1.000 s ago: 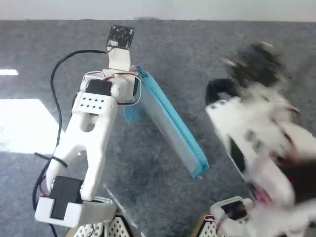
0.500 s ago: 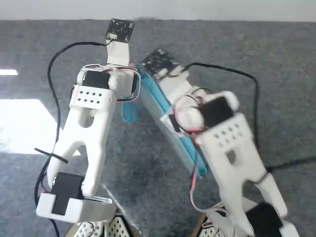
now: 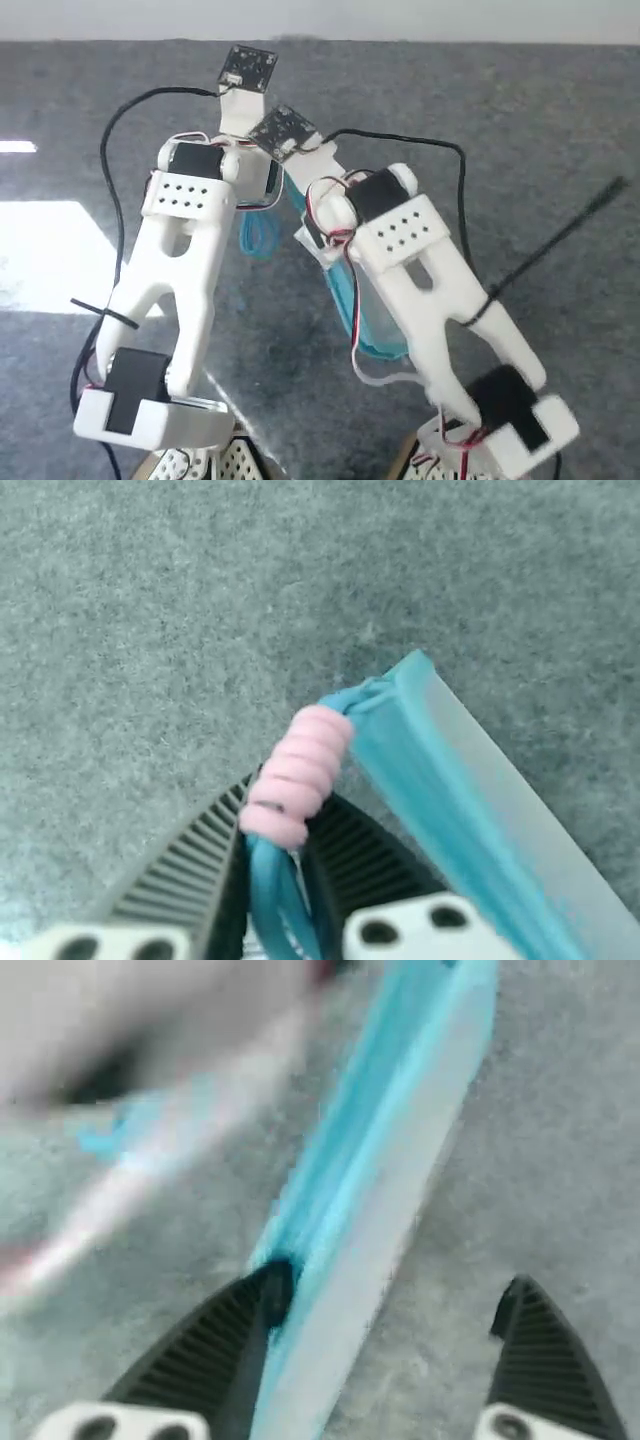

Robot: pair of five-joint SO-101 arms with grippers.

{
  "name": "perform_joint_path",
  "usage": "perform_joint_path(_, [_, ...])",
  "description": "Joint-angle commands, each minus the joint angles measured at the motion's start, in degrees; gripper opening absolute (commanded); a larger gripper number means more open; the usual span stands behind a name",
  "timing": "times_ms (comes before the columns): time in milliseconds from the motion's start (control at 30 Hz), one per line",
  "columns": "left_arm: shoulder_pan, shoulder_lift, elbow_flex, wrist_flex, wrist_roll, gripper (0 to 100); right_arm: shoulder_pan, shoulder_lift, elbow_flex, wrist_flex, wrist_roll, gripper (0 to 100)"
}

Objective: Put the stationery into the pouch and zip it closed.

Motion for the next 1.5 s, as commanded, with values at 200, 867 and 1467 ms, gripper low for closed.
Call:
perform_joint_path(200, [-0.1, -1.1, -11.5, 8.4, -3.3, 1, 5.8, 3.5, 5.3, -5.5, -0.4, 31.8])
perform_joint_path(867, [0.0, -0.5, -18.5, 14.4, -4.9, 1, -4.5, -19.8, 4.2, 11.6, -3.1, 31.9])
perform_joint_path(1467, [-0.4, -0.5, -18.5, 14.7, -5.8, 1, -10.0, -18.6, 15.6, 3.1, -3.3, 31.8])
